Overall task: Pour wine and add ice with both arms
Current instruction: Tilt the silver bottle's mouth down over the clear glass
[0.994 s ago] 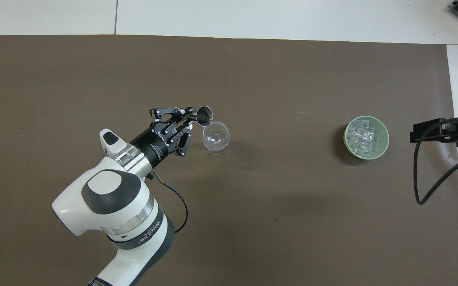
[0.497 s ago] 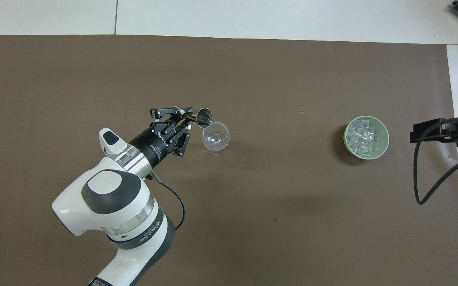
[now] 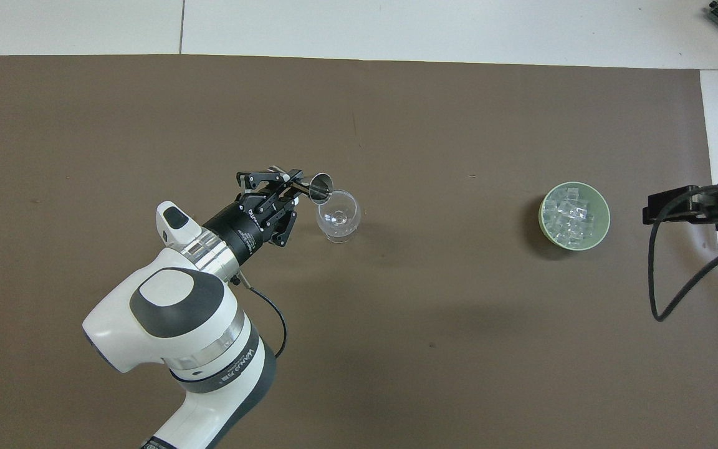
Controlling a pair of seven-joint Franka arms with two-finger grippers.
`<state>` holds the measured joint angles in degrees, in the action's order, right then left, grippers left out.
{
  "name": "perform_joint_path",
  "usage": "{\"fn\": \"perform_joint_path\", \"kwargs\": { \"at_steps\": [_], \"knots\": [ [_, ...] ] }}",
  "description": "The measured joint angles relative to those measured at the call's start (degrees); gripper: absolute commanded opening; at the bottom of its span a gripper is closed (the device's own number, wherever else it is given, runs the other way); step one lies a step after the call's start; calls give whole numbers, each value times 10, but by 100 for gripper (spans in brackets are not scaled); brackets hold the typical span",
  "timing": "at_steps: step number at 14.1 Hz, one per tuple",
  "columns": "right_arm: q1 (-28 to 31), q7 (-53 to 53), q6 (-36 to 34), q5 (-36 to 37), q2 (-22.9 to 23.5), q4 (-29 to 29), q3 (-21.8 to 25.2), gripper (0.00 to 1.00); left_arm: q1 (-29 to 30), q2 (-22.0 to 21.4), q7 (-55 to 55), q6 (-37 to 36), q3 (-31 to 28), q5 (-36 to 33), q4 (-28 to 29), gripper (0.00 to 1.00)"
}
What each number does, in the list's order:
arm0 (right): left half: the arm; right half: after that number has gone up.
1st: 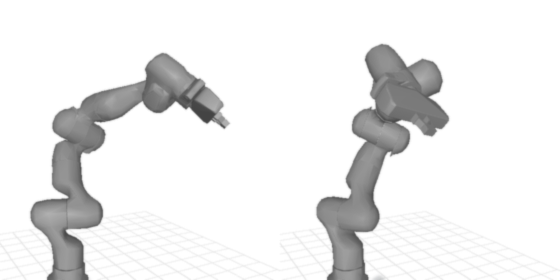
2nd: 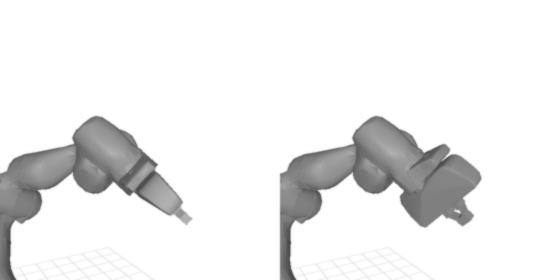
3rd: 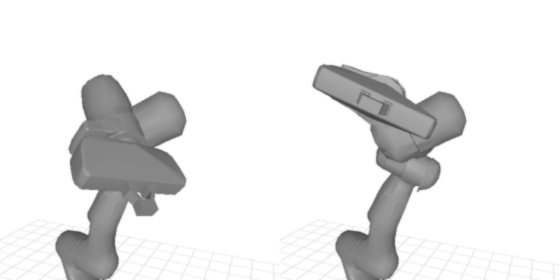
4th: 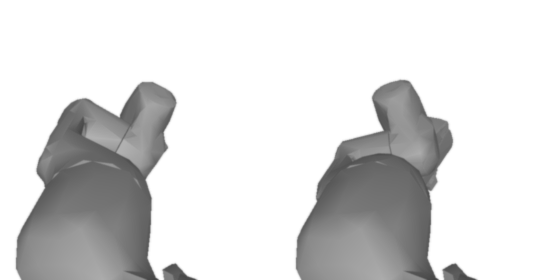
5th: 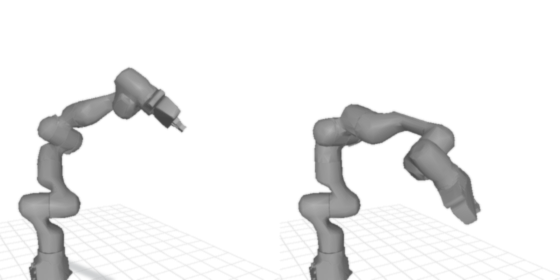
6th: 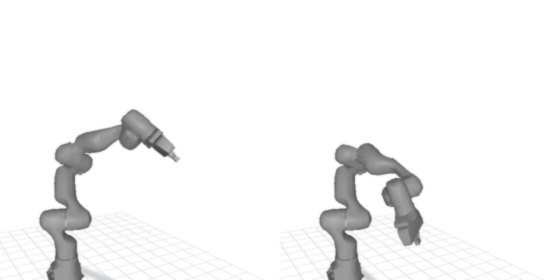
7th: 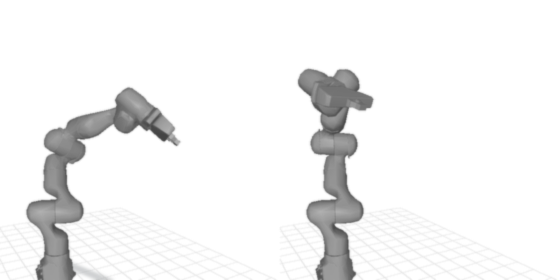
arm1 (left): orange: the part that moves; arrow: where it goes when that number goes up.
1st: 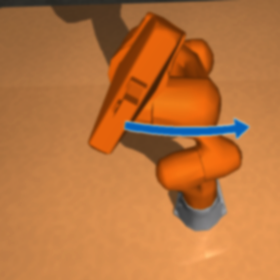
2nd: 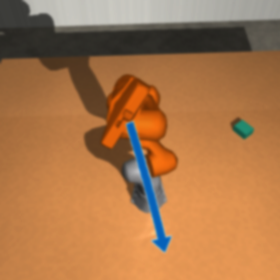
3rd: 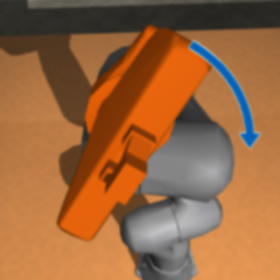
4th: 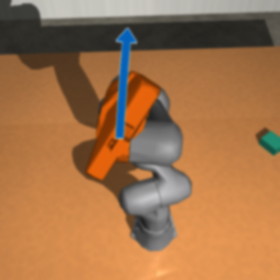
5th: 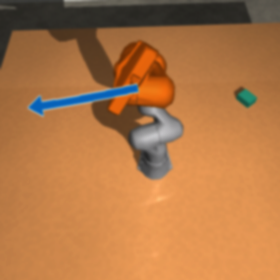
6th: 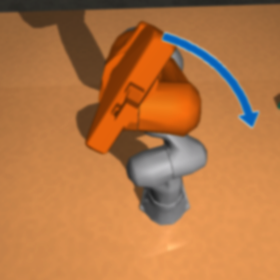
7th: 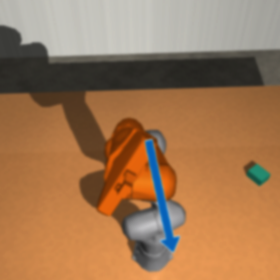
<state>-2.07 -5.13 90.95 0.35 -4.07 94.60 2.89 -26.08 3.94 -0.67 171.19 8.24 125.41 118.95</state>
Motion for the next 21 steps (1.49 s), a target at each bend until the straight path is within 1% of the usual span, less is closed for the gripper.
{"fn": "perform_joint_path", "kwargs": {
  "at_steps": [13, 21],
  "knots": [
    [0, 0, 0, 0, 0, 0, 0, 100, -9, 3, -52, 13, 1, -4, -1, 0],
    [0, 0, 0, 0, 0, 0, 0, 100, -9, 4, -59, 30, 1, -27, -10, 0]
  ]
}}
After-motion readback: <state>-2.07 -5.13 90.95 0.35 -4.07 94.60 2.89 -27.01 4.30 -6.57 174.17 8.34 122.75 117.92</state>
